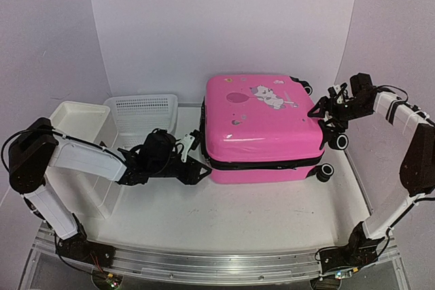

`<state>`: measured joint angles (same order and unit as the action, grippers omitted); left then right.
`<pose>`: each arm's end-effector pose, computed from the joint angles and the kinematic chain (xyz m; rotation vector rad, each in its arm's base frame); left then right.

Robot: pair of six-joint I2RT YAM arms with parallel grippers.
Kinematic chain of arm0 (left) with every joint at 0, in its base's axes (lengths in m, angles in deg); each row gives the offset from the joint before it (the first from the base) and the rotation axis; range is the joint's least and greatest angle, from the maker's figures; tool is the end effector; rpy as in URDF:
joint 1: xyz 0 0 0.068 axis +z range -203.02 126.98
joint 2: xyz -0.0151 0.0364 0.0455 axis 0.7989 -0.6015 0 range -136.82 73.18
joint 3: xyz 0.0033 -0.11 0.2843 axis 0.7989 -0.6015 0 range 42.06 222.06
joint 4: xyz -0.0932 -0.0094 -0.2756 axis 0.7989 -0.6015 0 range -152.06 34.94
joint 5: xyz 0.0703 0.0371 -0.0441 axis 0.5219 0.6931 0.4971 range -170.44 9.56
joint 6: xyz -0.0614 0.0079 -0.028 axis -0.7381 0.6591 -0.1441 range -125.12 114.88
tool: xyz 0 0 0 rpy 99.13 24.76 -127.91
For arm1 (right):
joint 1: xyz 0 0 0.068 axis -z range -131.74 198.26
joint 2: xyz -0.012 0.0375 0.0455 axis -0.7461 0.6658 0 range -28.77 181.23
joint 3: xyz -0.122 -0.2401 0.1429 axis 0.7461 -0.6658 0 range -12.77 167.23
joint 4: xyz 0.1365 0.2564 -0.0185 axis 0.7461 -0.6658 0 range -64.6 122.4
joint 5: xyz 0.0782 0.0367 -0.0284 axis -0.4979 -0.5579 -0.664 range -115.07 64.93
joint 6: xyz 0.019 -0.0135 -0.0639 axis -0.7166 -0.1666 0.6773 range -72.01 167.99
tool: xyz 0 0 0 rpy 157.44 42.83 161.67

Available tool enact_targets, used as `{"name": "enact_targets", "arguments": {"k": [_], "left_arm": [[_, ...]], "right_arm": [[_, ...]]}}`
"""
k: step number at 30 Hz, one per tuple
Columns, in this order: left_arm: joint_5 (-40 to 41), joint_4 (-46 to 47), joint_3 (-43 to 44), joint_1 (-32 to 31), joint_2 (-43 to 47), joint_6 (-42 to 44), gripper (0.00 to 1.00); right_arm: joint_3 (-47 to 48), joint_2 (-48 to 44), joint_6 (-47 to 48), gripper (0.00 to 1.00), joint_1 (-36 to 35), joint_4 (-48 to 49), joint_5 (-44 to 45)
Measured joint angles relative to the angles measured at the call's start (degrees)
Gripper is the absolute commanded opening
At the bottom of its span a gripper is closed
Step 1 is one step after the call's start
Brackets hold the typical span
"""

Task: Open, take out, and arrange the luggage

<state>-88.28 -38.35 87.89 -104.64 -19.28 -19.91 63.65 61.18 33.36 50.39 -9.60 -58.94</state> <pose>0.2285 -0.3002 0.1866 0.7776 2.0598 -0.8226 0.3709 0.0167 0.3058 0.1299 2.4933 0.8364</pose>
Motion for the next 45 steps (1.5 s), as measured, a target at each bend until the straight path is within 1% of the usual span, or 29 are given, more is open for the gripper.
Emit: {"name": "enact_targets", "arguments": {"k": [3, 6, 8, 11, 12, 16, 19, 23, 27, 31, 34, 39, 45], "left_arm": [[-0.1, 2.1, -0.3, 0.3, -1.0, 1.9, 0.57], [-0.7, 4.3, -0.3, 0.7, -2.3, 3.5, 0.54], [-1.4, 5.4, -0.2, 0.9, -3.4, 4.4, 0.51], [-2.4, 6.4, -0.2, 1.2, -4.7, 5.1, 0.39], [-2.5, 6.8, -0.2, 1.2, -4.9, 5.2, 0.39], [-2.4, 8.1, -0.1, 1.4, -5.6, 4.8, 0.45], [-2.4, 9.3, -0.1, 1.5, -5.6, 4.4, 0.45], [-2.3, 9.9, -0.1, 1.6, -5.6, 4.1, 0.39], [-2.8, 9.9, -0.1, 1.7, -5.9, 3.6, 0.24], [-3.3, 9.6, -0.1, 1.7, -6.6, 2.8, 0.16], [-3.6, 9.6, 0.2, 1.7, -7.3, 2.4, 0.08], [-4.0, 9.0, 0.3, 1.7, -7.4, 2.3, 0.0], [-4.1, 8.7, 0.3, 1.7, -7.3, 2.8, 0.0]], "right_arm": [[0.0, 0.0, 0.0, 0.87, 0.0, 0.0, 0.0], [0.0, 0.0, 0.0, 0.87, 0.0, 0.0, 0.0], [0.0, 0.0, 0.0, 0.87, 0.0, 0.0, 0.0], [0.0, 0.0, 0.0, 0.87, 0.0, 0.0, 0.0], [0.0, 0.0, 0.0, 0.87, 0.0, 0.0, 0.0], [0.0, 0.0, 0.0, 0.87, 0.0, 0.0, 0.0], [0.0, -0.1, 0.0, 0.87, 0.0, 0.0, 0.0], [-0.1, -0.2, 0.0, 0.87, 0.0, 0.0, 0.0], [-0.1, -0.2, 0.0, 0.87, 0.0, 0.0, 0.0], [-0.3, -0.3, 0.0, 0.87, 0.0, 0.2, 0.0], [-0.3, -0.3, 0.0, 0.87, 0.0, 0.3, 0.0], [-0.5, -0.4, 0.0, 0.86, 0.0, 0.4, 0.0], [-0.6, -0.5, 0.0, 0.86, 0.0, 0.5, 0.0]]}}
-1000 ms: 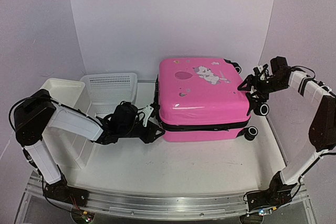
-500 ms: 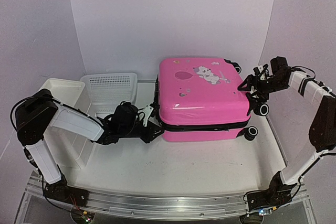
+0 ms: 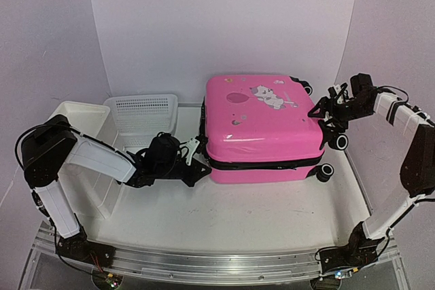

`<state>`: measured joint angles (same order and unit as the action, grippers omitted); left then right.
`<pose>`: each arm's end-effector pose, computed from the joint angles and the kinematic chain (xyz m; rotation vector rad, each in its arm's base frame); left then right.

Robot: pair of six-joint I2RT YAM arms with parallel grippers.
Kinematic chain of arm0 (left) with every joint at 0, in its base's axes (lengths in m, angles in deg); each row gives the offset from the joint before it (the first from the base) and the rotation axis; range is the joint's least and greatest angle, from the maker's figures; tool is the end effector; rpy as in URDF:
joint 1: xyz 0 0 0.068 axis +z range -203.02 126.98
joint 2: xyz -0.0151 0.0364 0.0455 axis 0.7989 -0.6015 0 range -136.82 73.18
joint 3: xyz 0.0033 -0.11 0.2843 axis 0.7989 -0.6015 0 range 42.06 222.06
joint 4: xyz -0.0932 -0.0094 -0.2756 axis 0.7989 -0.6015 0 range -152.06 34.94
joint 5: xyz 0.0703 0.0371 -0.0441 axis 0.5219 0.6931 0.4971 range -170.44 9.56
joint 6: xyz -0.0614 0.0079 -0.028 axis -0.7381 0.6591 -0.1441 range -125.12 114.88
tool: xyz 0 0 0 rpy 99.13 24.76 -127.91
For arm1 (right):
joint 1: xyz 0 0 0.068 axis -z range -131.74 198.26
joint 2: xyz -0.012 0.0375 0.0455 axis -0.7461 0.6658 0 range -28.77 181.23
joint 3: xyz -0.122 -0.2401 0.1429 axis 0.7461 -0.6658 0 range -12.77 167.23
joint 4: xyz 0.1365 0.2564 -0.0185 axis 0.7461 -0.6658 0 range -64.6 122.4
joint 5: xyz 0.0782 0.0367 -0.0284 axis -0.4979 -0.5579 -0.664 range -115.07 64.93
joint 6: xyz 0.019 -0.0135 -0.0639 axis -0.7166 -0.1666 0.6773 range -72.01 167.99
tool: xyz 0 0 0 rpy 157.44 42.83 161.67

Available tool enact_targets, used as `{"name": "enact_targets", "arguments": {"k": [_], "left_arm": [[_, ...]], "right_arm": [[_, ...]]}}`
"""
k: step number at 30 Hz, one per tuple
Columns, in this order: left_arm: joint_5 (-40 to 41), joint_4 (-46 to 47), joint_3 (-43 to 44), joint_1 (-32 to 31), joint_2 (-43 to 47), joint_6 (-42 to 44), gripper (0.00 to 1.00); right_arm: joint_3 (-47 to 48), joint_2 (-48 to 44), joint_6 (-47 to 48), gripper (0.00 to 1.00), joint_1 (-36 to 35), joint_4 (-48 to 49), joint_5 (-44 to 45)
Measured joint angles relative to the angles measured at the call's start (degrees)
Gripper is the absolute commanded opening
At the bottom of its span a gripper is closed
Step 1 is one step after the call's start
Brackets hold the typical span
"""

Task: Open, take out, and arrange the luggage

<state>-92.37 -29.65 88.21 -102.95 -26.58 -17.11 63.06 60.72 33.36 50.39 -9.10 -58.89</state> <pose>0.2457 -0.3094 0.1591 0.8325 2.0054 -0.8612 0.3691 0.0167 0.3056 0.1273 2.4875 0.8342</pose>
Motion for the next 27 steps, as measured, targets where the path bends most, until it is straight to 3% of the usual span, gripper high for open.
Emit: {"name": "enact_targets", "arguments": {"k": [2, 5, 9, 27], "left_arm": [[-0.1, 0.0, 0.0, 0.0, 0.1, 0.1, 0.02], [-0.4, 0.0, -0.1, 0.0, 0.6, 0.5, 0.23], [-0.2, 0.1, -0.3, 0.0, 1.7, 0.5, 0.36], [5.5, 0.6, -0.6, -0.6, 2.6, 1.4, 0.43]], "right_arm": [[-0.2, -0.2, 0.0, 0.86, 0.0, 0.2, 0.0], [-0.3, -0.2, 0.0, 0.86, 0.0, 0.2, 0.0], [-0.3, -0.3, -0.2, 0.86, 0.0, 0.1, 0.0], [-0.3, -0.3, -0.3, 0.86, 0.0, 0.0, -0.1]]}}
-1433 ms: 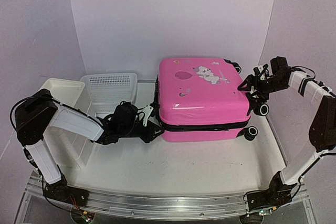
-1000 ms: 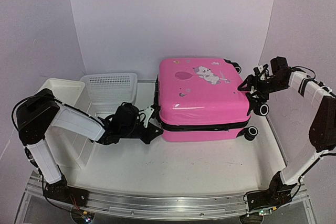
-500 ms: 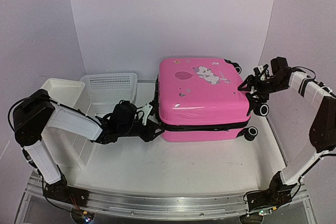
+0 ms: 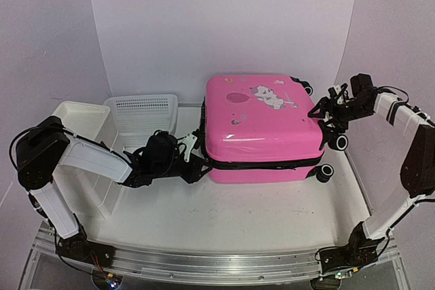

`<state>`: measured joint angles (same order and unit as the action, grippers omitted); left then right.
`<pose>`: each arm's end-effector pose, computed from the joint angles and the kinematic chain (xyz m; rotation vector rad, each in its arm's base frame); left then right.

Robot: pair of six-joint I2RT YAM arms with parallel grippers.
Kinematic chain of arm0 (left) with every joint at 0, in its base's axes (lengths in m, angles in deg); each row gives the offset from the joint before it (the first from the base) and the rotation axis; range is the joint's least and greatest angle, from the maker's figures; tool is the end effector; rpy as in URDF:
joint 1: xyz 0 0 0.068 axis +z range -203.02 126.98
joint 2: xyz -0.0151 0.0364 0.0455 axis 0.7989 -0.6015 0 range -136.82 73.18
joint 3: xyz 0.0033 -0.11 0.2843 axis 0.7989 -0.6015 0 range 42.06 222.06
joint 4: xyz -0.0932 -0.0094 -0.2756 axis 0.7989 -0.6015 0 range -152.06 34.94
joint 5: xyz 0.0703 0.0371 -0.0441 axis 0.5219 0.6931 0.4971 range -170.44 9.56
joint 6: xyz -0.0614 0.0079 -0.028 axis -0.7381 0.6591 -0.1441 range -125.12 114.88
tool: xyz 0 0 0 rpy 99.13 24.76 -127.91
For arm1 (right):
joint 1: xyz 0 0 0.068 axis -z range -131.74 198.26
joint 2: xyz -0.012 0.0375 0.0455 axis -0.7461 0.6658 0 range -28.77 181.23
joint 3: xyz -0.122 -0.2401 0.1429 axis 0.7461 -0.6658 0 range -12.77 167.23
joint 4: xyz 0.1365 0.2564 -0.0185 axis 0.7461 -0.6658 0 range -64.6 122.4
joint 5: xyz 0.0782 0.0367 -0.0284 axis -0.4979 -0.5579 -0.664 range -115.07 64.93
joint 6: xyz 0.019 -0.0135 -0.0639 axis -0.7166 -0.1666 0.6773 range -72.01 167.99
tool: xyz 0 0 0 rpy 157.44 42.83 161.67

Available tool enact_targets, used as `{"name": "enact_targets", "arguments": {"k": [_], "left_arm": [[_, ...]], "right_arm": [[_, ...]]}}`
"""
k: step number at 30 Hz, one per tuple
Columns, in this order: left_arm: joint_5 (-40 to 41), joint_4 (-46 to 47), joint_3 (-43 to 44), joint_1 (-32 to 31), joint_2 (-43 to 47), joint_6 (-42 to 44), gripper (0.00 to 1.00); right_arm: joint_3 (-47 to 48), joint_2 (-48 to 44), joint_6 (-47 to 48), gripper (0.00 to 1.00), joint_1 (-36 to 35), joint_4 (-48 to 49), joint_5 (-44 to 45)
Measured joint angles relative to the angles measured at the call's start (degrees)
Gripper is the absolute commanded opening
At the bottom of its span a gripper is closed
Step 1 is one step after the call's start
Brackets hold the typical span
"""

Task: Open, take out, and arrange the luggage

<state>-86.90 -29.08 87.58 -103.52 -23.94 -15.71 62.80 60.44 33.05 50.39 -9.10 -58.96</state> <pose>0.2442 -0.3057 0.1734 0.7885 1.9529 -0.7754 0.3677 0.0168 0.3057 0.1334 2.4877 0.8379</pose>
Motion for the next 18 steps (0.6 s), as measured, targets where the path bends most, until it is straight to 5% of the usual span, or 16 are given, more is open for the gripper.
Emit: {"name": "enact_targets", "arguments": {"k": [7, 18], "left_arm": [[3.2, 0.4, -0.8, 0.3, 2.2, 1.3, 0.46], [1.5, 0.6, -0.3, 0.3, 1.3, 2.6, 0.33]], "right_arm": [[0.0, 0.0, -0.2, 0.86, 0.0, -0.2, -0.2], [0.0, 0.0, -0.2, 0.86, 0.0, -0.3, -0.2]]}}
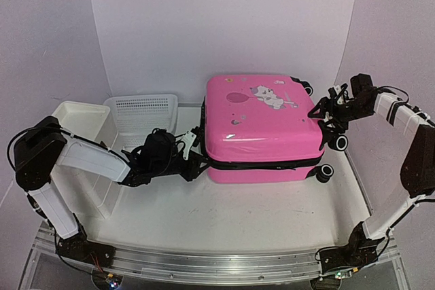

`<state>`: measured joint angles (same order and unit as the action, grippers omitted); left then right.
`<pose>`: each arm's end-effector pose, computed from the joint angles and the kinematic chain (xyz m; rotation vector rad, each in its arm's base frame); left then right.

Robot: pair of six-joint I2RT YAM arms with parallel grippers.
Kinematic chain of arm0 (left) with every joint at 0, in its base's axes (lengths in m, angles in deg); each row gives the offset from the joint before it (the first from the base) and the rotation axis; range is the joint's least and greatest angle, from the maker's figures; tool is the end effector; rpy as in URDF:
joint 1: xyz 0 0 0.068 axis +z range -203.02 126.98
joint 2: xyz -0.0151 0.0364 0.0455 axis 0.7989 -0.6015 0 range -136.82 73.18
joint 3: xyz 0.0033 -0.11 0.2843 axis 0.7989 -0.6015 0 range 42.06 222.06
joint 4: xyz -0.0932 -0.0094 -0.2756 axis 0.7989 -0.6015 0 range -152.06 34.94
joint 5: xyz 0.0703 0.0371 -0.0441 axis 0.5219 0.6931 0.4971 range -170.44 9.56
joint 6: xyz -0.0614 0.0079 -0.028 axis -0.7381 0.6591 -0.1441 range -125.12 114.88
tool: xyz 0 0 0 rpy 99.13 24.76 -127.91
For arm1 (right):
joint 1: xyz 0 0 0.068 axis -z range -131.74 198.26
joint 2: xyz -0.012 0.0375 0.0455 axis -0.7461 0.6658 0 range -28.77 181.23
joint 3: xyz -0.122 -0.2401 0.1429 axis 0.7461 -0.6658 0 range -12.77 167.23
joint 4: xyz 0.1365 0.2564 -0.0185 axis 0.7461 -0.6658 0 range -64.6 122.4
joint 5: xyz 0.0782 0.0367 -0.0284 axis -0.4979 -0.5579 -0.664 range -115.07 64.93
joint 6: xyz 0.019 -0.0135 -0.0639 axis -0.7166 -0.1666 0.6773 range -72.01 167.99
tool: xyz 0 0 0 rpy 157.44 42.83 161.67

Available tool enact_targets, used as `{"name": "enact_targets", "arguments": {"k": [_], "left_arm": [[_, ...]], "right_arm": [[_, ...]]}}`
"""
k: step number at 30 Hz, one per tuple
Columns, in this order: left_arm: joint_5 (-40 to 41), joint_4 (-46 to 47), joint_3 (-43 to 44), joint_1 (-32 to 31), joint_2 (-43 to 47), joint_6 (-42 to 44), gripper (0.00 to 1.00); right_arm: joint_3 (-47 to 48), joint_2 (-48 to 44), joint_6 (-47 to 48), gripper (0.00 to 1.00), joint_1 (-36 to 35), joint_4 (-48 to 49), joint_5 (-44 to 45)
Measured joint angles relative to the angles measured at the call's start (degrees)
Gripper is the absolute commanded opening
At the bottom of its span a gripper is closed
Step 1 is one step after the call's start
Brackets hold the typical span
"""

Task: Open, take out, and arrange the luggage

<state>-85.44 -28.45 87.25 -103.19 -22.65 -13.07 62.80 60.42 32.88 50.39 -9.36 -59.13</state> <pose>0.2457 -0.3018 0.1810 0.7983 1.9055 -0.7296 0.3671 0.0170 0.3056 0.1378 2.4913 0.8436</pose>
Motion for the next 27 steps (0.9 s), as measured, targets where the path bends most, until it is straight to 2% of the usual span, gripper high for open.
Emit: {"name": "enact_targets", "arguments": {"k": [8, 13, 18, 22, 27], "left_arm": [[-1.7, -0.4, 0.5, 0.1, -0.3, 0.6, 0.29], [-2.3, -0.6, 1.1, 0.3, -0.8, 0.5, 0.31], [-2.4, -0.6, 2.1, 0.9, -1.8, -0.2, 0.22], [-2.2, -0.7, 2.4, 0.9, -2.0, -0.9, 0.1], [-2.4, -1.1, 2.4, 1.1, -2.1, -0.9, 0.03]], "right_arm": [[0.0, 0.0, 0.0, 0.86, 0.0, 0.0, 0.0], [0.0, 0.0, -0.3, 0.86, 0.0, 0.0, 0.0], [0.0, -0.2, -0.9, 0.86, 0.0, -0.2, 0.5], [0.0, -0.2, -1.2, 0.86, 0.0, -0.3, 0.6], [0.0, -0.2, -1.3, 0.86, 0.1, -0.4, 0.7]]}}
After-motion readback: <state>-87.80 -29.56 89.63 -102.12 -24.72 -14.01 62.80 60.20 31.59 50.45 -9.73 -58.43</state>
